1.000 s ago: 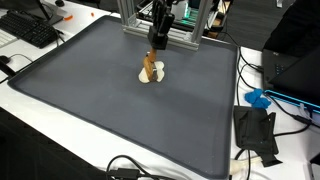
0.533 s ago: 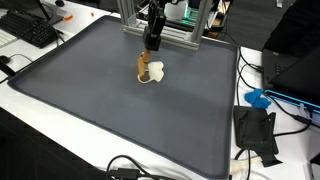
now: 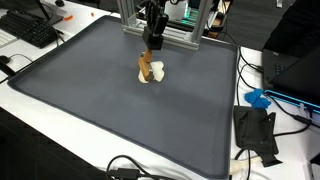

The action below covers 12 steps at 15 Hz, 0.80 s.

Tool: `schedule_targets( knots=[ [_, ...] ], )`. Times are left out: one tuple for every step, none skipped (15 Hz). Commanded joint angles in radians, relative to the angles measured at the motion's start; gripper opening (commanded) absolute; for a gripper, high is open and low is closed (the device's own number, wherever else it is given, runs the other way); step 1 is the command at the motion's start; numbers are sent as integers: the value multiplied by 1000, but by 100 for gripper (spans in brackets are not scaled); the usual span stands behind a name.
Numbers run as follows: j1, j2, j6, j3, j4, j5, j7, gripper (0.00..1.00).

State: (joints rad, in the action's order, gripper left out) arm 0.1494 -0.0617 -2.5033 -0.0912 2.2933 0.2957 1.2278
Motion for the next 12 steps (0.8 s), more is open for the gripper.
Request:
schedule_targets(
  knots=[
    [5,-52,26,-21,41,-97,-123,22],
    [6,-50,34,-22,41,-105,-146,22],
    [7,-49,44,-23,39,-109,-163,22],
    [8,-46,53,-24,38,-117,-183,22],
    [9,-44,62,-26,37,-125,-196,22],
    [10,-40,69,-29,37,-134,-212,22],
    [11,-37,78,-31,37,-142,-224,22],
    [12,-34,86,-34,37,-150,-236,22],
    [12,-31,96,-37,36,-159,-249,22],
    [13,-29,107,-39,35,-165,-258,22],
    [14,-27,116,-41,35,-172,-269,22],
    [15,-24,124,-44,36,-181,-281,22]
  ],
)
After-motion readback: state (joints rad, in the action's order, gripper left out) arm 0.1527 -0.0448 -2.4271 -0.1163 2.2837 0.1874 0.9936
